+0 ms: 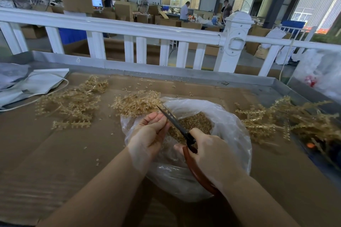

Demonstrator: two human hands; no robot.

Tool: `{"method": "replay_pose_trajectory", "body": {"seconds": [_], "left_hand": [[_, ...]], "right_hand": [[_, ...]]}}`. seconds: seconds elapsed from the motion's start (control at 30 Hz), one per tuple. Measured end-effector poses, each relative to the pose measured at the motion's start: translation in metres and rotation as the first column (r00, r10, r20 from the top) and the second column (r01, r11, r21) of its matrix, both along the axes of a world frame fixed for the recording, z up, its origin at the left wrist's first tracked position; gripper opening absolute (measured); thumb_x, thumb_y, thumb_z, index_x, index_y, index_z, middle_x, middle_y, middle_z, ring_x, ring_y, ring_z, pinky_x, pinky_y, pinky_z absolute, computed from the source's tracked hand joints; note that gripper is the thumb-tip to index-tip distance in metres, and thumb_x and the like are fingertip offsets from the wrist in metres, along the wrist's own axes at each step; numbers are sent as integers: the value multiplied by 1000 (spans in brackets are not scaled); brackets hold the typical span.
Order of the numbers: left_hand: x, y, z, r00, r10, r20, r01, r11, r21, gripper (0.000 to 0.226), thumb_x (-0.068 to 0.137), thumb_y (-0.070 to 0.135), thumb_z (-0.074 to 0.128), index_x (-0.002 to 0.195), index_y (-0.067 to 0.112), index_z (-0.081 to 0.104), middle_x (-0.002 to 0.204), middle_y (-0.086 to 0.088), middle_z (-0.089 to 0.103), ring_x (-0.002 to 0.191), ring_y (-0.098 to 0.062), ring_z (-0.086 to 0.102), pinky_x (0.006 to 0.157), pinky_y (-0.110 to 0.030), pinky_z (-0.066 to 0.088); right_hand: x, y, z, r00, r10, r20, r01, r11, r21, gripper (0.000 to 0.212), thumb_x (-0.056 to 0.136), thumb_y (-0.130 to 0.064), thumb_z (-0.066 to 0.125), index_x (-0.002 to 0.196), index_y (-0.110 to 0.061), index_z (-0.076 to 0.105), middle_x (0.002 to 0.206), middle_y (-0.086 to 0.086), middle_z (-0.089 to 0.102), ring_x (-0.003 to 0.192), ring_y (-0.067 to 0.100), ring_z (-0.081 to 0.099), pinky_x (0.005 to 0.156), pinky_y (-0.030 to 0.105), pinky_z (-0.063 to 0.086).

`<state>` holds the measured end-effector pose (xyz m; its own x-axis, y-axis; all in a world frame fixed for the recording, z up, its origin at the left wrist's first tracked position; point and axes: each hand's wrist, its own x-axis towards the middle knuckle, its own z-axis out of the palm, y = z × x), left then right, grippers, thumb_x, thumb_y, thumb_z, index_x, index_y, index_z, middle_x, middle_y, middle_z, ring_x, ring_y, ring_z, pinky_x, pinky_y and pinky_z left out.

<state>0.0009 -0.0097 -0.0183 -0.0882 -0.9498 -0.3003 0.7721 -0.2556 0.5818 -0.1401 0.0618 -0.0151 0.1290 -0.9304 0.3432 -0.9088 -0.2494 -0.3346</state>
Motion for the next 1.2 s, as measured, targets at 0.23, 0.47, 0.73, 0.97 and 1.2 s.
{"method": "replay_pose_trajectory", "body": {"seconds": [0.23,0.47,0.73,0.97,1.2], "left_hand": [[-1,0,-2,1000,1,15,-2,1000,25,20,83,-16,54,90,2,57,77,-9,64,57,-13,68,47,-21,54],[-1,-2,-5,999,-8,33,7,1000,27,22,82,-17,54,86,5,56,60,-5,66,53,-13,68,45,-21,53],[1,-2,-6,999,-35,41,34,999,43,26,83,-18,51,88,7,55,61,-6,64,60,-16,66,50,-24,57],[-2,4,-9,967,-196,162,211,974,-79,47,82,-23,45,101,16,63,76,-8,63,70,-18,65,52,-25,55],[-6,11,-5,896,-242,372,340,913,-226,55,81,-24,45,111,16,66,93,-13,62,82,-23,64,74,-33,58]], "right_hand": [[-1,-1,0,1000,-15,3,14,999,30,39,89,-60,45,102,-25,54,81,-7,65,72,7,63,67,22,54],[-1,-1,-1,999,-33,-21,34,999,17,39,89,-61,45,99,-24,55,80,-7,64,72,6,62,67,21,53],[-3,4,5,983,-27,184,17,998,53,30,85,-55,58,76,-27,52,63,-10,55,61,2,55,57,12,42],[0,-12,16,898,-115,424,121,993,13,14,85,-25,70,96,-26,62,83,-11,65,81,2,61,74,12,48],[13,-34,16,848,-161,505,221,973,-60,26,87,-16,67,112,-20,62,99,-4,68,94,14,63,86,35,51]]}}
